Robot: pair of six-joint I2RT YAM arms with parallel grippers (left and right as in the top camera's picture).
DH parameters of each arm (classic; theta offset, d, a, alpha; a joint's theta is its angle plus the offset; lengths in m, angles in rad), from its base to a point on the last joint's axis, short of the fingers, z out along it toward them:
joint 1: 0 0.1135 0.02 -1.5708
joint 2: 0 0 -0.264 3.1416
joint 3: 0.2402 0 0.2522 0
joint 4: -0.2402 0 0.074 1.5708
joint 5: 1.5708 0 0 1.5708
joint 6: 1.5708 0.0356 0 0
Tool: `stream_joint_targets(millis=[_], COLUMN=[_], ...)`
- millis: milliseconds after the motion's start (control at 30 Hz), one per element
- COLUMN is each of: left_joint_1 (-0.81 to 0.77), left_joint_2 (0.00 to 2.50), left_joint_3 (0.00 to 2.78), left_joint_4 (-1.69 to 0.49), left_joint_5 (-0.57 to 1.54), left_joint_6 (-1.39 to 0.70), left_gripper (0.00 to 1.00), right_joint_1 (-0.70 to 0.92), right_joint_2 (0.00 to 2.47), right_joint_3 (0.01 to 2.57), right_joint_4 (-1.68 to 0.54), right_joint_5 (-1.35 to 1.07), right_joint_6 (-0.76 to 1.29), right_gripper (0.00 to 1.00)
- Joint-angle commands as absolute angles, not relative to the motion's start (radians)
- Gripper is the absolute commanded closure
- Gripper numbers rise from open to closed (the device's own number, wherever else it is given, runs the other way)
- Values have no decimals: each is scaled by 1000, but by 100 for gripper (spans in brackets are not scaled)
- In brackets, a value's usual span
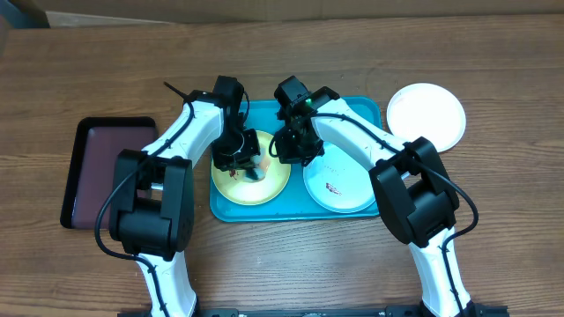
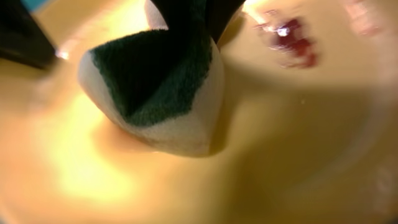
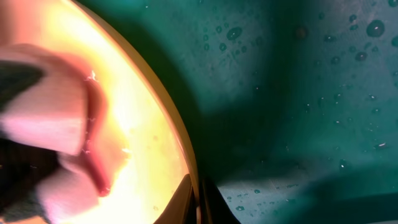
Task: Clean dirty plates on tray and stack at the side
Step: 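Rub the sponge over the yellow plate while the right gripper holds it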
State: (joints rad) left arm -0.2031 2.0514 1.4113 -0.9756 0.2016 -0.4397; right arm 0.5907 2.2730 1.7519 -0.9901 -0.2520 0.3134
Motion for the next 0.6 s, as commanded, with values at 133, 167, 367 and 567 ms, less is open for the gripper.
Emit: stream_joint_targets(millis=[133, 167, 367, 567], left_joint_1=[-166, -162, -144, -145], left_joint_2=[2096, 2096, 2096, 2096], left_joint_3=[1383, 1393, 1530, 1679], left_joint_4=[-1066, -1083, -1206, -1272], left_joint_5=[-247, -274, -324, -212], left_joint_6=[-536, -556, -600, -606], left_gripper=[96, 96, 96, 96], right_joint_1=[587, 587, 587, 587], right_joint_2=[2286, 2286, 2286, 2286], right_joint_3=[1719, 1719, 1719, 1719], right_joint_4=[-998, -998, -998, -997], right_joint_5=[-200, -199, -199, -199], right_joint_6=[314, 314, 314, 314], right_gripper=[96, 96, 96, 96])
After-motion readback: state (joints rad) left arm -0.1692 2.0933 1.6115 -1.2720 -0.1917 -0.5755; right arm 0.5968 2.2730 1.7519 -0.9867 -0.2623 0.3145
